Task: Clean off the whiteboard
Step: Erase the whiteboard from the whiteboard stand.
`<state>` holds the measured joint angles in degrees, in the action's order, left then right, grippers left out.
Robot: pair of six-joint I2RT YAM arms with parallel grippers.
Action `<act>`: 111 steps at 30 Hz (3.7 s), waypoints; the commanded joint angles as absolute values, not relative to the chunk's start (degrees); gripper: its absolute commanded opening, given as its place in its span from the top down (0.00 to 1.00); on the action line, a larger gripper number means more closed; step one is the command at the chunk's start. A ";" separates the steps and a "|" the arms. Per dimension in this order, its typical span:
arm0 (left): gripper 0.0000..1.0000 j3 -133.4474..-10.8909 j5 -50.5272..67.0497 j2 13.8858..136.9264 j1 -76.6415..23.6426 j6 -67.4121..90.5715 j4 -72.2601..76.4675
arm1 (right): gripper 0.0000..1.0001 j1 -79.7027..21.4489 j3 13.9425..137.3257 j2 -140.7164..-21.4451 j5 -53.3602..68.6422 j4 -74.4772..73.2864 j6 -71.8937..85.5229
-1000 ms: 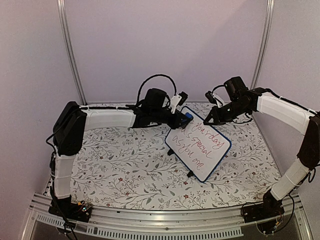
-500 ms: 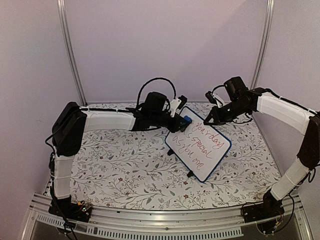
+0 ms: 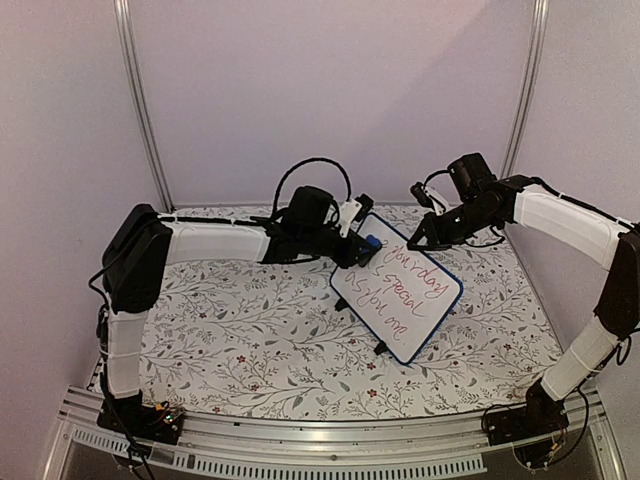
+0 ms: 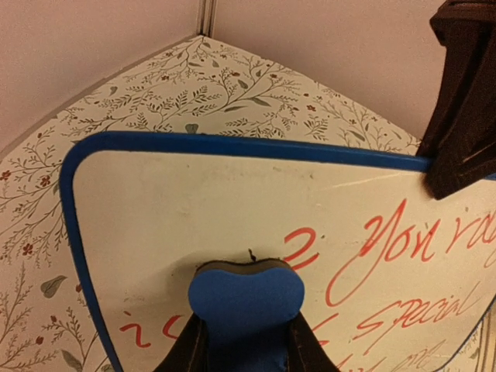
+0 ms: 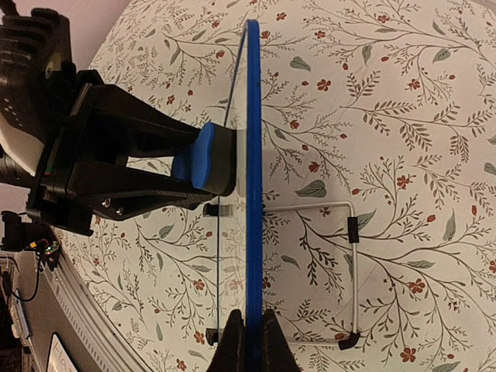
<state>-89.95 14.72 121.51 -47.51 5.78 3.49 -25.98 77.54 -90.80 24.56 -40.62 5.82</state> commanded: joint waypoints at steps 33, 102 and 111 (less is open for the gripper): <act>1.00 -101.28 15.90 126.29 -50.11 5.28 -8.72 | 1.00 -27.96 78.69 -90.68 31.92 -42.95 3.51; 1.00 -91.10 19.00 124.02 -50.98 5.84 -3.09 | 1.00 -27.99 79.17 -91.89 32.69 -42.71 3.88; 1.00 -90.27 19.29 123.27 -50.83 5.30 -2.11 | 1.00 -27.95 79.04 -91.85 32.69 -42.82 3.81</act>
